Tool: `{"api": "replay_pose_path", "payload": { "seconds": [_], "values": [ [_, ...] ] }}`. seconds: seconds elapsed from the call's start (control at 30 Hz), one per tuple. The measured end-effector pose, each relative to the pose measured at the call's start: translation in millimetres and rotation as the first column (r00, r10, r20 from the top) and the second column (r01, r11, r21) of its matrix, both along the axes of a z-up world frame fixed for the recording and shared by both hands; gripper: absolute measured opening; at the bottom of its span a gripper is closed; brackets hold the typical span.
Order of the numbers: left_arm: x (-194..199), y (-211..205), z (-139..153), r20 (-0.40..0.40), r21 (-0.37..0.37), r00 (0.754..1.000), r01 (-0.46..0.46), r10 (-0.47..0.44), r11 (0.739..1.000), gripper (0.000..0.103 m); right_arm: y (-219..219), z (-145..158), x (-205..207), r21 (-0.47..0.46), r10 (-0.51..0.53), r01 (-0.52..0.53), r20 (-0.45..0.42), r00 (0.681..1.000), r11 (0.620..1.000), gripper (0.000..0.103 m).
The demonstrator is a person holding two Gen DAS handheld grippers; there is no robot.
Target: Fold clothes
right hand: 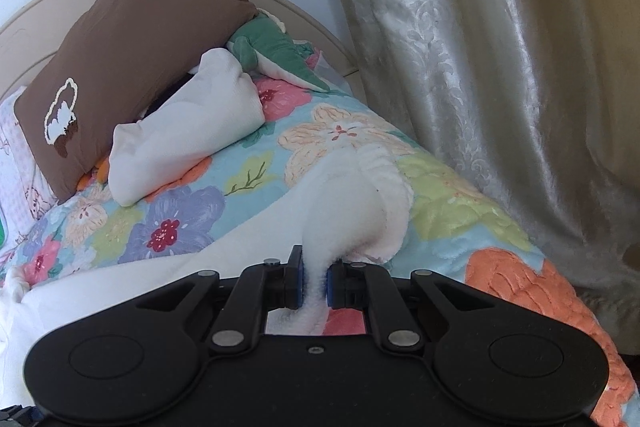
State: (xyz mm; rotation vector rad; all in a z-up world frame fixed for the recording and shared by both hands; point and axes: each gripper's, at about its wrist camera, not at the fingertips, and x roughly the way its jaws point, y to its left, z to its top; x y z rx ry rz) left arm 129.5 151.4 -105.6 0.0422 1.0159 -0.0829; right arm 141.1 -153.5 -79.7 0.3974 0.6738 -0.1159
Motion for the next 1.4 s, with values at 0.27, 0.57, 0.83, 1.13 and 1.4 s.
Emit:
{"api": "replay_pose_path", "payload": {
  "seconds": [0.27, 0.57, 0.83, 1.13, 1.4],
  "values": [
    [-59, 54, 54, 0.157, 0.000, 0.987, 0.021, -0.021, 1.000, 0.087, 54, 33, -10, -0.118, 0.156, -0.150, 0.042, 0.987, 0.982, 0.012],
    [-119, 173, 80, 0.283, 0.023, 0.945, -0.176, 0.163, 0.984, 0.087, 204, 81, -13, -0.045, 0.486, -0.484, 0.120, 0.866, 0.874, 0.012],
    [-154, 241, 78, 0.293, 0.123, 0.901, -0.368, 0.320, 0.922, 0.088, 346, 71, -6, 0.078, 0.670, -0.675, 0.083, 0.738, 0.734, 0.013],
    [-184, 324, 61, 0.380, -0.103, 0.781, -0.497, 0.496, 0.862, 0.087, 476, 69, -4, 0.146, 0.788, -0.785, 0.048, 0.613, 0.602, 0.013],
    [-190, 385, 39, 0.321, -0.294, 0.679, -0.592, 0.661, 0.751, 0.087, 553, 55, 3, 0.233, 0.894, -0.871, 0.006, 0.447, 0.434, 0.046]
  ]
}}
